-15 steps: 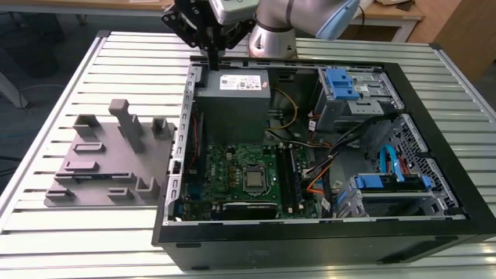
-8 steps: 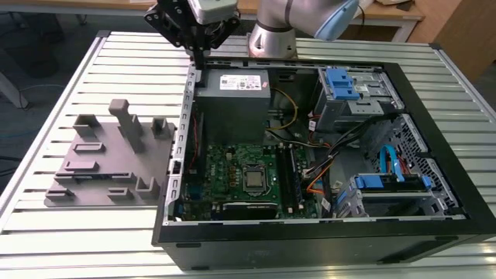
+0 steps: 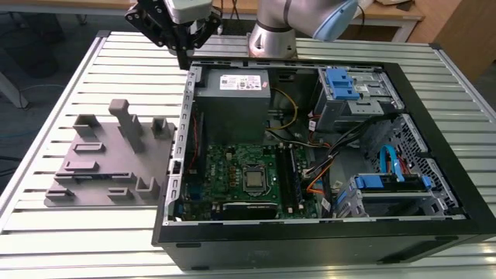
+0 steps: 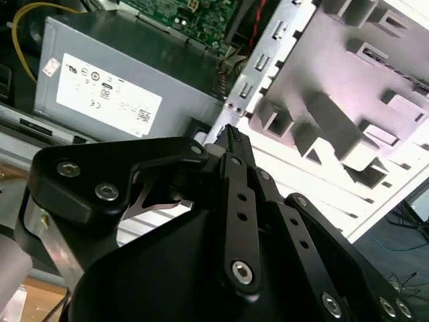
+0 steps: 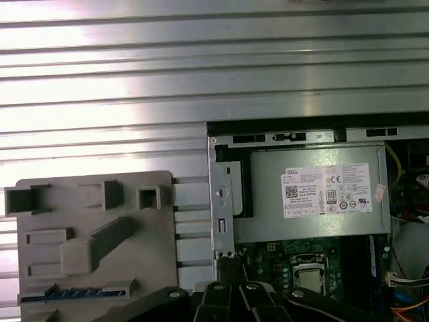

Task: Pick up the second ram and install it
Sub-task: 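Reach for the second ram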

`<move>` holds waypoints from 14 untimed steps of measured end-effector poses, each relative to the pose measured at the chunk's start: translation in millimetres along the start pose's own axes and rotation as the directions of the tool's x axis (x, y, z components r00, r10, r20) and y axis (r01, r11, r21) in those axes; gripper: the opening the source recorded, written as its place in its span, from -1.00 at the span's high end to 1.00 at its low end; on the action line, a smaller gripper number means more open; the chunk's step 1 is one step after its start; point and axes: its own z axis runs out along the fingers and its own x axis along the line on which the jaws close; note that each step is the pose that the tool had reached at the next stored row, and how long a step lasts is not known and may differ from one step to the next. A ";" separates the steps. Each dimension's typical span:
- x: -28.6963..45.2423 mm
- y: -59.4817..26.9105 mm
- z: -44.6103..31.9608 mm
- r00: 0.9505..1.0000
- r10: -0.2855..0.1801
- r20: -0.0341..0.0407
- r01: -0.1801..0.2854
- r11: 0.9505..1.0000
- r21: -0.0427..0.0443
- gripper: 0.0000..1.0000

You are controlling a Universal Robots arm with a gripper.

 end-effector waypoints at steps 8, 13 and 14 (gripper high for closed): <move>24.9 -1.9 -0.6 1.000 0.000 0.001 0.000 1.000 0.000 0.85; 36.7 -2.8 -0.9 1.000 0.000 0.001 0.000 1.000 0.000 0.85; 39.0 -3.0 -1.0 1.000 0.000 0.001 0.000 1.000 0.000 0.85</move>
